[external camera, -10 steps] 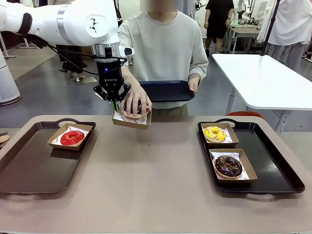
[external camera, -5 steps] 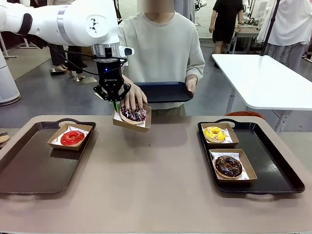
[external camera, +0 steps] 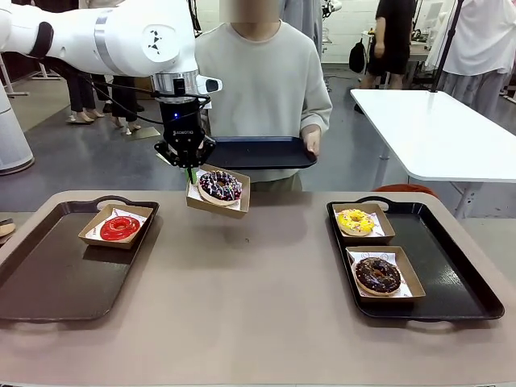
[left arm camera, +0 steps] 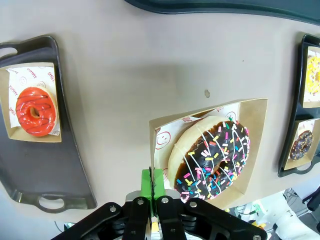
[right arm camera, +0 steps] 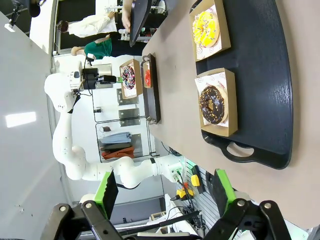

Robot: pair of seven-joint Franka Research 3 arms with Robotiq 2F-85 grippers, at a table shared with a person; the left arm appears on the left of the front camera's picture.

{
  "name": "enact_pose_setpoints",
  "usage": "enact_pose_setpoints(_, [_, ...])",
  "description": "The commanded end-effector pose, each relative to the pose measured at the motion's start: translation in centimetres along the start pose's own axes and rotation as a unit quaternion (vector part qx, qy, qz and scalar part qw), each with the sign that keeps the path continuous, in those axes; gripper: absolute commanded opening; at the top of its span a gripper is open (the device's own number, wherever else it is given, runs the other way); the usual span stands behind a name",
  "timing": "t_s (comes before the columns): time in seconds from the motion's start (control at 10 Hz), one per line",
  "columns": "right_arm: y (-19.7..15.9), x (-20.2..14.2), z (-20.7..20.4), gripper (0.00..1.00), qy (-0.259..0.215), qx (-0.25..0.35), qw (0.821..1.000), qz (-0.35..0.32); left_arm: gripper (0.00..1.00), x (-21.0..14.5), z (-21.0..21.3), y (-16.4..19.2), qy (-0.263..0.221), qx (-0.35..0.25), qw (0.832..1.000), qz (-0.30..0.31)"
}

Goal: Individually package the donuts and arrange them on the tray.
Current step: Place the picked Paper togo box on the Handle tray.

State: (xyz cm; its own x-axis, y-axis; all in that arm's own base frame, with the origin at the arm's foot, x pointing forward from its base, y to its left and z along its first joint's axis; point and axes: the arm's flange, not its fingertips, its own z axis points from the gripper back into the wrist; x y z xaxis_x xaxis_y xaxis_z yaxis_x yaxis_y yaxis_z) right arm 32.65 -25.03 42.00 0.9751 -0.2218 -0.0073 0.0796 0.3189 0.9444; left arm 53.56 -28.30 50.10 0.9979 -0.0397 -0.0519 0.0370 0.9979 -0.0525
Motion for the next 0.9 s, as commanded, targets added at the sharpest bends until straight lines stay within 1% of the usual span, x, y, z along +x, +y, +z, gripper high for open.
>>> enact_pose_setpoints(0.0, [0.02,0.05,0.15,1.00,-0.001,0.001,1.000,-0.001,0.00,-0.32,0.01,0.17,-0.004,-0.001,1.000,0.001])
enact_pose_setpoints(0.8, [0.02,0.05,0.15,1.00,-0.001,0.001,1.000,-0.001,0.00,-0.32,0.01,0.17,-0.004,-0.001,1.000,0.001])
